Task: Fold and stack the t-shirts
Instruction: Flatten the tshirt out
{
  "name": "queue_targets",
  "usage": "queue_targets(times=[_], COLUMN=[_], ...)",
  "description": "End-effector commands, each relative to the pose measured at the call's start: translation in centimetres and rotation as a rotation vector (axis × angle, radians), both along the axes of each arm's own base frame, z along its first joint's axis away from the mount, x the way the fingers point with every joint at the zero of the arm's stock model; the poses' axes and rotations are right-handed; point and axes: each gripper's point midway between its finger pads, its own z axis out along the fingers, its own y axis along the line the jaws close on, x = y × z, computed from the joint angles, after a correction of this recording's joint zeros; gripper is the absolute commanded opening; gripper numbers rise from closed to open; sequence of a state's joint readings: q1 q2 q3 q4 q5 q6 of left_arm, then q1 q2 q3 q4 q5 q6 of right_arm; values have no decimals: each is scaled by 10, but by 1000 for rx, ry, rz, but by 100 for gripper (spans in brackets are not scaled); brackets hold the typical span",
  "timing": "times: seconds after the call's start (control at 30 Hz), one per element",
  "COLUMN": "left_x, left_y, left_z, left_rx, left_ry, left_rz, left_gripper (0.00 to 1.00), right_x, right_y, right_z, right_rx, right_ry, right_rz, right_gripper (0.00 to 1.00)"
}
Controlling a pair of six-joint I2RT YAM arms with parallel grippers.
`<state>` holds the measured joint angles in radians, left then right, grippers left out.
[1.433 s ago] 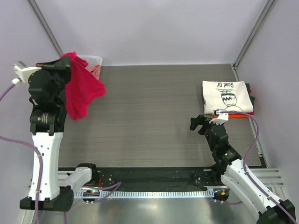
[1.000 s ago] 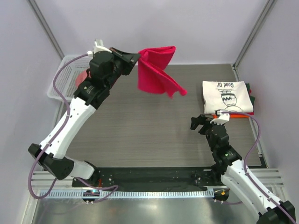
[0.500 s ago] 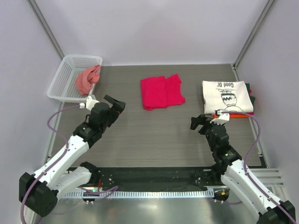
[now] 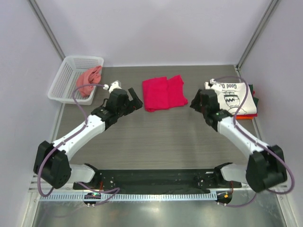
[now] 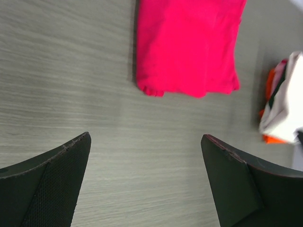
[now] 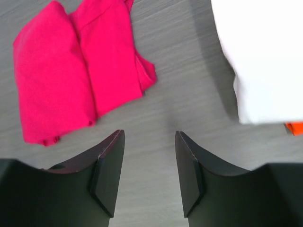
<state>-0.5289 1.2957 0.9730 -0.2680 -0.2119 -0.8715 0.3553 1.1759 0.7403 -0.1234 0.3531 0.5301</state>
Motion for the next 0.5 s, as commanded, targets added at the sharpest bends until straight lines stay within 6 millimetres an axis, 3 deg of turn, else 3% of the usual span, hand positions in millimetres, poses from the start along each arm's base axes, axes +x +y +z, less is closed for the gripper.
queue_targets(times=[0.0,0.03,0.1,0.13,0.2,0.23,0.27,0.33,0.37,0.4,0.47], left_x=[4,5,7,10,18,21,30,39,48,56,68], left_y=[-23,-26,-31,-34,-40,-44,-53,-64,-71,-76,-82], left_z=[11,9,10,13,13,10,13,13,24,13,11], left_rx=[15,27,45,48,63,68,71,89,82,106,135], left_ry=[-52,-56,-76,-87,-98,-94,-102,-106,-129,-111,-121], left_rz=[-89,-94,-105,-109,-114,-120,-128,-145,-148,-147,-149], left_gripper=[99,99,99,99,99,99,99,99,98,98,98], right_x=[31,35,53,58,69,70,79,86,89,95,100], right_y=[-9,2,-3,-3,0,7,13,16,17,20,23], right_z=[-9,-14,-14,-28,-32,-47,-42,-55,-56,-54,-66], right_rx=[94,166,211,212,218,239,262,284,295,311,327], right_ry=[113,145,154,193,204,248,238,278,281,278,307], right_rz=[-26,40,29,28,26,49,74,85,86,90,88], right_gripper=[52,52,52,53,53,53,53,52,52,52,52])
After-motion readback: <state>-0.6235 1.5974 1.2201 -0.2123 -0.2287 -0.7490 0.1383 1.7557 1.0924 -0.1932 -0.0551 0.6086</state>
